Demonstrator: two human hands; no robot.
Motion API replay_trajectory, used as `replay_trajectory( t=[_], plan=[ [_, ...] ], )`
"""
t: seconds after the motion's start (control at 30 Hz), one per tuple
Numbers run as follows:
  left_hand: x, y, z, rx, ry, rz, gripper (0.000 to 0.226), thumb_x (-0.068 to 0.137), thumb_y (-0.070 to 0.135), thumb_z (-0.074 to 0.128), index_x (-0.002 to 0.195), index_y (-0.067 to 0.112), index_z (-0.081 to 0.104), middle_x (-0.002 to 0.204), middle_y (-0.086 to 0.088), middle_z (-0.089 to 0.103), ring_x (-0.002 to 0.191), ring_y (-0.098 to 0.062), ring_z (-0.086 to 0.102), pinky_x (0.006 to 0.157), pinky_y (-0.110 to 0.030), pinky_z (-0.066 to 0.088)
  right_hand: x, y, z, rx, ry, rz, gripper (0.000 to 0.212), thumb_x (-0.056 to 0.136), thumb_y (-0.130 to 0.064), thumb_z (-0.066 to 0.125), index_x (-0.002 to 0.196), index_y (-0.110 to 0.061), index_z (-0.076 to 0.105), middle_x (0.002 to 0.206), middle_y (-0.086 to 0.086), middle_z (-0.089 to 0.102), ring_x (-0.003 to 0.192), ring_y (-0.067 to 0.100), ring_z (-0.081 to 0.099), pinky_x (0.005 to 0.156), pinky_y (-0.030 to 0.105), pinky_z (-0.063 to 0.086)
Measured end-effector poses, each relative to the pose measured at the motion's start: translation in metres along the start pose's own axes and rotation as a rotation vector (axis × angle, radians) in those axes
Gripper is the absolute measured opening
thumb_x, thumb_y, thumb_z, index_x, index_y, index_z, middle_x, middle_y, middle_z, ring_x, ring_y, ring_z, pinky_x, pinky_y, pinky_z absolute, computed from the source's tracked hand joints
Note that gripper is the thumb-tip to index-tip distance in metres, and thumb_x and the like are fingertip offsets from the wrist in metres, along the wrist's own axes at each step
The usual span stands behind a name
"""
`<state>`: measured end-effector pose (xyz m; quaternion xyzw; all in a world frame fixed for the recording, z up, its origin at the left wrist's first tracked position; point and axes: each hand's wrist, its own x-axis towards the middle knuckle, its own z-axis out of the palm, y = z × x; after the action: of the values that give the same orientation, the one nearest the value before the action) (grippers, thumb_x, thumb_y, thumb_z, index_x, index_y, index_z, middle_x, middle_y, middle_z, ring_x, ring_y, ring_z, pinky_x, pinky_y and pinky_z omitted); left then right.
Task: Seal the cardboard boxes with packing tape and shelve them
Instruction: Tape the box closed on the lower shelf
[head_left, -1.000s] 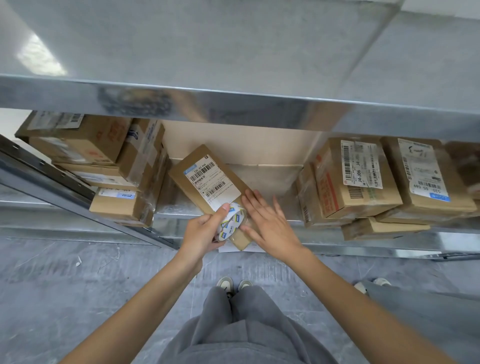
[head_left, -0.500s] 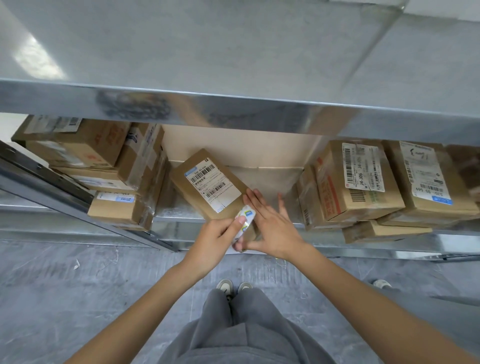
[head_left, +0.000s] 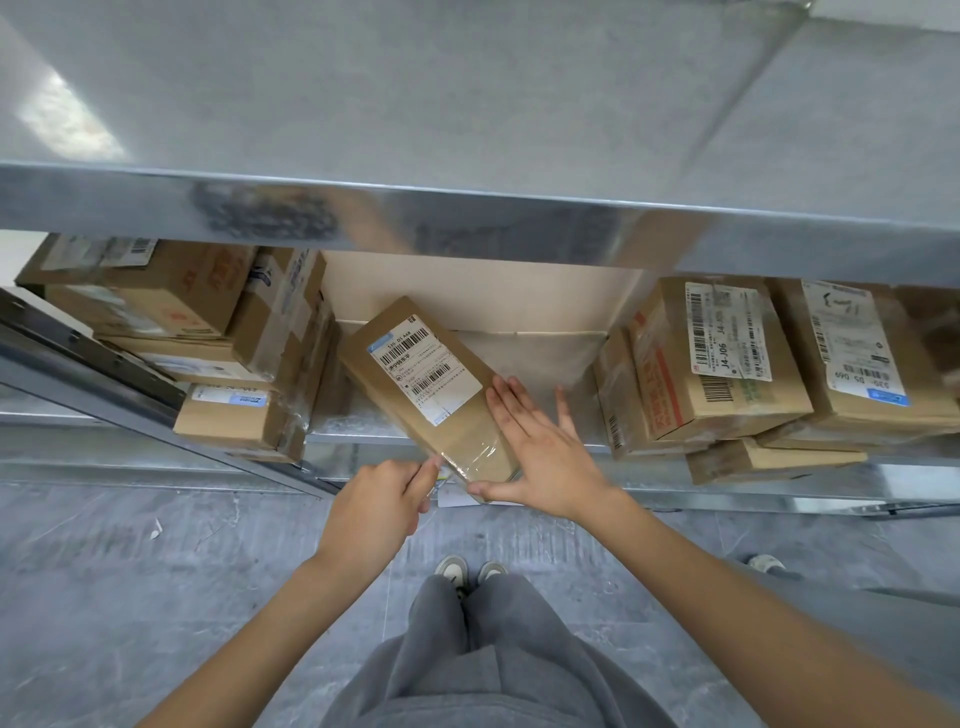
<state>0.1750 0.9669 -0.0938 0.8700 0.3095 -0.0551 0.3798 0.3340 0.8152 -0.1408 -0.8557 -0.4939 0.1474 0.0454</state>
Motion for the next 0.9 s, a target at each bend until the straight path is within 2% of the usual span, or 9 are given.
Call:
replay_trajectory(
  t=[0.13,0.33,0.53,0.67,0.77,0.9],
  plan=[
    [0.001,-0.01,0.008,-0.062,-0.026,-0.024,0.056,0.1,0.046,0.043,0.055,0.014,0.052,0.045,-0.007,0.057,0.046,-0.022,0.057,0.062,-0.038,0.052,0.0,-0.001,-0.001,-0.011,-0.007,0.002,0.114,0.076,-0.086,0.036,0.155,-0.017,-0.008,0.161,-0.004,-0.016,0.145,0.006,-0.023,0.115,0.057,-0.017],
    [0.001,-0.016,0.014,-0.181,-0.054,-0.029,0.057,0.101,0.044,0.042,0.06,0.007,0.053,0.041,0.003,0.054,0.041,-0.014,0.051,0.054,-0.028,0.047,-0.004,-0.009,0.004,-0.051,0.028,0.002,0.107,0.081,-0.08,0.031,0.155,-0.012,-0.004,0.162,0.001,-0.014,0.147,0.01,-0.02,0.116,0.054,-0.016],
    [0.0,-0.017,0.016,-0.23,-0.067,-0.038,0.056,0.101,0.044,0.042,0.061,0.007,0.052,0.041,0.003,0.053,0.042,-0.013,0.05,0.053,-0.024,0.045,-0.011,-0.025,0.026,-0.11,0.201,-0.071,0.078,0.095,-0.054,0.032,0.152,-0.003,0.022,0.161,0.012,0.017,0.15,0.021,0.013,0.117,0.051,0.009],
    [0.001,-0.019,0.018,-0.243,-0.063,-0.026,0.058,0.102,0.044,0.042,0.062,0.003,0.053,0.041,0.002,0.054,0.044,-0.013,0.051,0.058,-0.027,0.046,-0.012,-0.041,0.039,-0.115,0.295,-0.093,0.063,0.093,-0.032,0.036,0.148,-0.002,0.034,0.157,0.013,0.03,0.146,0.024,0.027,0.115,0.047,0.025],
    [0.002,-0.022,0.02,-0.24,-0.061,-0.01,0.057,0.102,0.043,0.042,0.059,0.007,0.054,0.041,0.0,0.054,0.044,-0.012,0.053,0.059,-0.022,0.046,-0.012,-0.048,0.043,-0.144,0.292,-0.098,0.059,0.091,-0.024,0.035,0.146,-0.004,0.039,0.154,0.011,0.036,0.143,0.024,0.033,0.114,0.044,0.034],
    [0.002,-0.028,0.024,-0.268,-0.057,-0.017,0.053,0.101,0.043,0.044,0.059,0.014,0.054,0.045,-0.002,0.056,0.047,-0.01,0.054,0.064,-0.023,0.046,-0.011,-0.049,0.045,-0.134,0.302,-0.093,0.056,0.092,-0.022,0.037,0.145,-0.005,0.042,0.153,0.009,0.039,0.142,0.023,0.035,0.113,0.043,0.035]
  ],
)
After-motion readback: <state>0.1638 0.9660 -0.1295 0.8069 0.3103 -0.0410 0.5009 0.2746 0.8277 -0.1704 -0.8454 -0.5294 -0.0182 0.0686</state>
